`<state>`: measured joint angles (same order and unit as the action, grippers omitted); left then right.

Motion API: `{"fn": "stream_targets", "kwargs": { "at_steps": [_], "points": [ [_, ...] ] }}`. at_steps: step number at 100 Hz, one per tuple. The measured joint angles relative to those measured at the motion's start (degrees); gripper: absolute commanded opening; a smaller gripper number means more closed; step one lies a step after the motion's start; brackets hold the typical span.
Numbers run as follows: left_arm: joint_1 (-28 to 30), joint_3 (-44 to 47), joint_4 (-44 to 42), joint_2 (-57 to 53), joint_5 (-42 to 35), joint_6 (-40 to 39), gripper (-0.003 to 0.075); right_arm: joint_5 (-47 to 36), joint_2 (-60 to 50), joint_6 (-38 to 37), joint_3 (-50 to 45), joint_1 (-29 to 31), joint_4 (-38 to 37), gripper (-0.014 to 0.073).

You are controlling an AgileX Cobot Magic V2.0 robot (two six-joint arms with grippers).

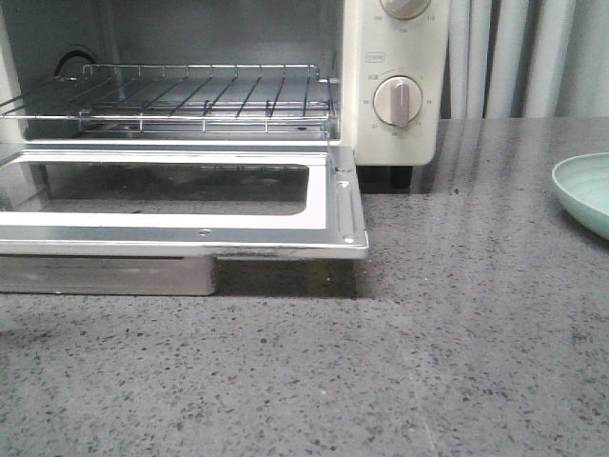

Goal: Put bread in oven
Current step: 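Lower the right gripper onto the bread roll on the green plate and grasp it, then carry the held bread roll with the right gripper into the oven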

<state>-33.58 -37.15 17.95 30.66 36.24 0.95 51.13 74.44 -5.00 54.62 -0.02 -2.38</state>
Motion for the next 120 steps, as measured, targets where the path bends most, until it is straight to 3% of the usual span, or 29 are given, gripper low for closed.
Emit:
{"fn": "stream_targets", "kwargs": {
  "at_steps": [1, 5, 31, 51, 72, 88, 120],
  "points": [
    [0.0, 0.0, 0.0, 0.0, 0.0, 0.0, -0.0022, 0.0, 0.02, 0.07, 0.0, 0.0, 0.0, 0.0074],
    [0.0, 0.0, -0.04, 0.0, 0.0, 0.0, -0.0022, -0.12, 0.42, 0.76, 0.0, 0.0, 0.0, -0.0074],
    [0.0, -0.19, -2.81, 0.0, -0.41, -0.2, -0.0022, 1.07, 0.94, 3.01, 0.96, -0.08, 0.0, -0.0069],
    [0.0, -1.02, -3.91, -0.12, -1.95, -0.45, -0.0022, 7.04, -5.14, 4.44, 4.21, -4.28, -0.21, -0.0069],
    [0.0, -2.45, -5.07, -0.24, -9.73, -0.56, -0.0022, 18.02, -14.87, 5.0, 10.81, -13.29, -0.1, -0.0069],
    [0.0, -3.66, -7.77, -0.24, -16.54, -0.56, -0.0022, 20.7, -20.28, 5.0, 13.36, -22.35, 0.25, -0.0068],
    [0.0, -4.17, -10.32, -0.28, -16.21, -0.95, -0.0022, 20.25, -17.11, 5.34, 15.11, -41.66, 0.36, -0.0068]
  ]
}}
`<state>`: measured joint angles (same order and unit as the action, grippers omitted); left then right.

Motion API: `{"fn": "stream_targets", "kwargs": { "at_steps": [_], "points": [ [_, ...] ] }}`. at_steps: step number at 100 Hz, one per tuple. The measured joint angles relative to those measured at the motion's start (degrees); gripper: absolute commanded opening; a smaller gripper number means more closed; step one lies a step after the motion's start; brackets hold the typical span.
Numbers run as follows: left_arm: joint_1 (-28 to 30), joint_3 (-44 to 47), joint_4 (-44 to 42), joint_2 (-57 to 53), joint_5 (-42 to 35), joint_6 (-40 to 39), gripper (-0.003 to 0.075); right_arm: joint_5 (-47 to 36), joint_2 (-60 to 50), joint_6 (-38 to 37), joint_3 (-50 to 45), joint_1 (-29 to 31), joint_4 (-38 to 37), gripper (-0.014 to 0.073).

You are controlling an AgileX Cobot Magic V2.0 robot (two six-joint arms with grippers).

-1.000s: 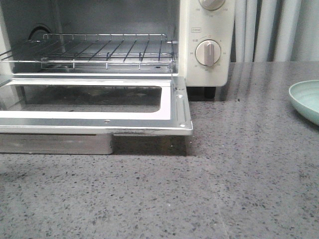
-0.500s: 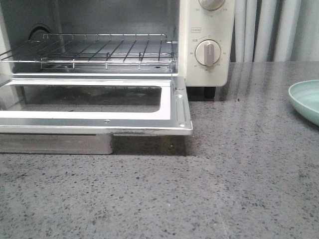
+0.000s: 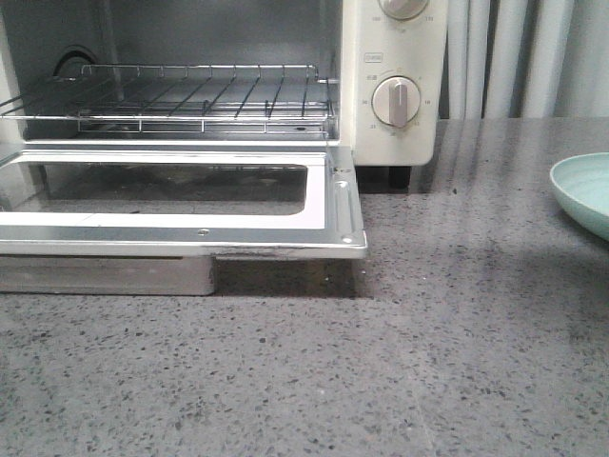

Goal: Put bread in oven
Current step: 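Carry the held bread roll with the right gripper into the oven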

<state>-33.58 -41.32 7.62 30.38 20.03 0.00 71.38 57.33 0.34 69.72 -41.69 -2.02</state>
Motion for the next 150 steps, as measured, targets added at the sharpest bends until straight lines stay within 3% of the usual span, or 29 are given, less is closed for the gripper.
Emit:
{"fn": "stream_targets", "kwargs": {
  "at_steps": [30, 62, 98, 150],
  "points": [
    [0.0, 0.0, -1.2, 0.0, 2.53, 0.0, -0.0022, -11.3, 13.98, 1.55, 2.04, -10.57, -1.43, -0.0068],
    [0.0, 0.0, -1.56, 0.0, 5.28, -0.33, -0.0022, -12.58, 29.82, 2.11, 16.98, -19.52, -17.54, -0.0068],
    [0.0, 0.0, -1.56, 0.0, 5.97, -0.55, -0.0022, -13.2, 41.68, 1.07, 27.98, -19.26, -32.8, -0.0069],
    [0.0, 0.0, -1.56, 0.0, 6.06, -0.55, -0.0022, -16.98, 46.32, 0.46, 30.81, -11.05, -34.46, -0.006]
  ]
}}
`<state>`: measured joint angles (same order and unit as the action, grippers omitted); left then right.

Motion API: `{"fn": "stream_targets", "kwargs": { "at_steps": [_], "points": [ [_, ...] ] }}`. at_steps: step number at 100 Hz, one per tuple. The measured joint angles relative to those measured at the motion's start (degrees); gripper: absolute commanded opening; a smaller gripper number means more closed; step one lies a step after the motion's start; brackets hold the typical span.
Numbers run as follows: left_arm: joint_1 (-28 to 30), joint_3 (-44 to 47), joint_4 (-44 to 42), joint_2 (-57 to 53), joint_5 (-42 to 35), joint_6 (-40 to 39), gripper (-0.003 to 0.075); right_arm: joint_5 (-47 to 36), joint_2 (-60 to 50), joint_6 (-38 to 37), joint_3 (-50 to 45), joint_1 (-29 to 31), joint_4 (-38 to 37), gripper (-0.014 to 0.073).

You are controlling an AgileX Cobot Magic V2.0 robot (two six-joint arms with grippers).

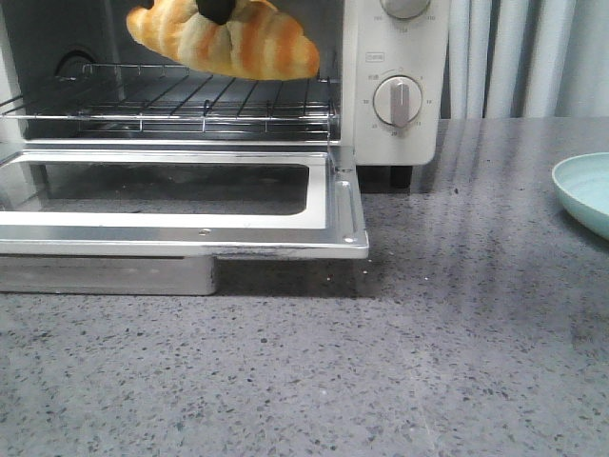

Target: Put bread in oven

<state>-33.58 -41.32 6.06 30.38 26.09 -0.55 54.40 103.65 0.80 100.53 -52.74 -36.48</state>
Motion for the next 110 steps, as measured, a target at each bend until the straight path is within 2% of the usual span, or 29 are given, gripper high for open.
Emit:
{"fn": "stream_targets", "kwargs": {
  "at_steps": [8, 13, 18, 23, 30, 45, 55, 62, 81, 94, 103, 110],
  "points": [
    [0.0, 0.0, 0.0, 0.0, 0.0, 0.0, -0.0022, -0.53, 0.47, 0.0, 0.05, 0.0, 0.0, 0.0034],
    [0.0, 0.0, -0.02, 0.0, 0.0, 0.0, -0.0022, -0.67, 0.76, 0.0, 0.05, 0.0, 0.0, 0.0153],
    [0.0, 0.0, -0.02, 0.0, 0.0, 0.0, -0.0022, -0.77, 0.86, 0.0, 0.05, 0.0, 0.0, 0.0325],
    [0.0, 0.0, -0.02, 0.0, 0.0, 0.0, -0.0022, -0.77, 0.89, 0.0, 0.05, 0.0, 0.0, 0.0456],
    [0.0, 0.0, -0.02, 0.0, 0.0, 0.0, -0.0022, -1.06, 0.89, 0.0, 0.13, 0.0, 0.0, 0.0542],
    [0.0, 0.0, -0.66, 0.0, 0.0, -0.13, -0.0022, -1.28, 0.99, 0.0, 0.41, 0.03, -0.03, 0.0496],
    [0.0, 0.0, -4.03, -0.09, 0.0, -3.43, -0.0022, -0.88, 0.99, 0.0, 1.37, -0.31, 0.2, 0.0474],
    [0.0, 0.0, -9.77, -0.53, 0.75, -8.76, -0.0022, 0.22, 0.99, 0.0, 2.89, -1.32, 0.41, 0.0466],
    [0.0, 0.0, -32.56, -5.82, 7.7, -28.66, -0.0022, 4.03, 0.99, 0.0, 7.52, -6.47, 0.44, 0.0465],
    [0.0, -0.05, -40.53, -12.02, 11.66, -34.41, -0.0022, 7.67, 0.99, 0.0, 9.25, -11.6, 1.06, 0.0457],
    [0.0, -0.18, -41.96, -16.85, 13.23, -35.55, -0.0022, 12.03, 0.99, 0.0, 9.56, -15.12, 1.42, 0.0379],
    [0.0, -0.18, -42.6, -20.45, 13.75, -35.91, -0.0022, 15.06, 0.99, 0.0, 9.56, -17.45, 1.76, 0.0266]
  ]
}}
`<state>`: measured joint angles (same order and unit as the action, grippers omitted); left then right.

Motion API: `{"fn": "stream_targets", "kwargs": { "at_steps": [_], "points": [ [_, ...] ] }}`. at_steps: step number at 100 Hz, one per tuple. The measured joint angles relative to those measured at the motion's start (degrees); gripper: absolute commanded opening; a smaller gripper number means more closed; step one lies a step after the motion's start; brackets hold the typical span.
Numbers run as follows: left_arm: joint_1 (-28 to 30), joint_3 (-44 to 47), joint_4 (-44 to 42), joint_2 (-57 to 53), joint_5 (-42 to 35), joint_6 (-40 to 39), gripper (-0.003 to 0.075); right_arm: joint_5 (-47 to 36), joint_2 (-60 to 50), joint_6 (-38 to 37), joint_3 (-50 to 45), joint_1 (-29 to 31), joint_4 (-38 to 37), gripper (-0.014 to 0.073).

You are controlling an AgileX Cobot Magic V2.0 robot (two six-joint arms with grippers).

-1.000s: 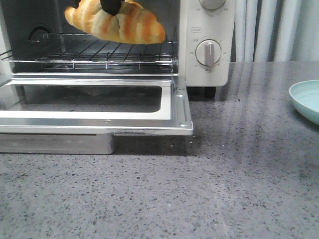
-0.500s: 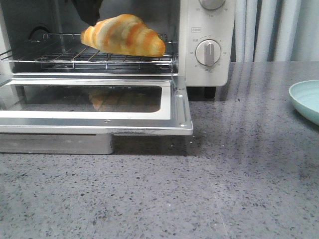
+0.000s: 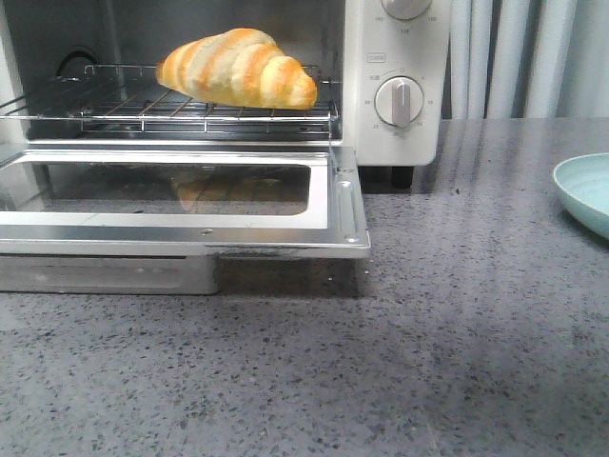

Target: Put bread in oven

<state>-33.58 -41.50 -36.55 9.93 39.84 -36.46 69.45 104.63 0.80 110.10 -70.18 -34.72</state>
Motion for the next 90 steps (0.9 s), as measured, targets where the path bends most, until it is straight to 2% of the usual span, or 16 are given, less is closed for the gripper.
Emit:
{"fn": "stream_targets", "kwargs": {
  "at_steps": [16, 26, 48, 64, 78, 90],
  "points": [
    [0.76, 2.06, -1.77, -7.04, 1.9, -0.12, -0.0022, 1.37, 0.0, 0.0, 0.13, -3.52, 0.62, 0.0026],
    [4.05, 3.61, -1.9, -9.66, 4.51, -0.12, -0.0022, 1.65, -0.63, 0.0, 0.13, -4.18, 1.67, -0.0077],
    [16.36, 6.76, -0.47, -10.2, 4.52, 0.47, -0.0022, 1.83, -2.75, -2.09, 0.13, -4.3, 3.64, -0.0076],
    [24.09, 10.97, 5.64, -10.2, -0.44, 8.59, -0.0022, 1.92, -4.09, -4.06, 0.13, -4.3, 3.67, -0.0076],
    [27.93, 17.33, 12.63, -10.2, -6.55, 11.99, -0.0021, 1.96, -5.67, -4.57, -0.61, -4.3, 2.6, -0.0076],
    [28.6, 22.76, 16.05, -10.2, -11.28, 12.86, -0.0021, 1.96, -8.2, -5.93, -4.59, -4.37, -0.06, -0.0076]
  ]
}}
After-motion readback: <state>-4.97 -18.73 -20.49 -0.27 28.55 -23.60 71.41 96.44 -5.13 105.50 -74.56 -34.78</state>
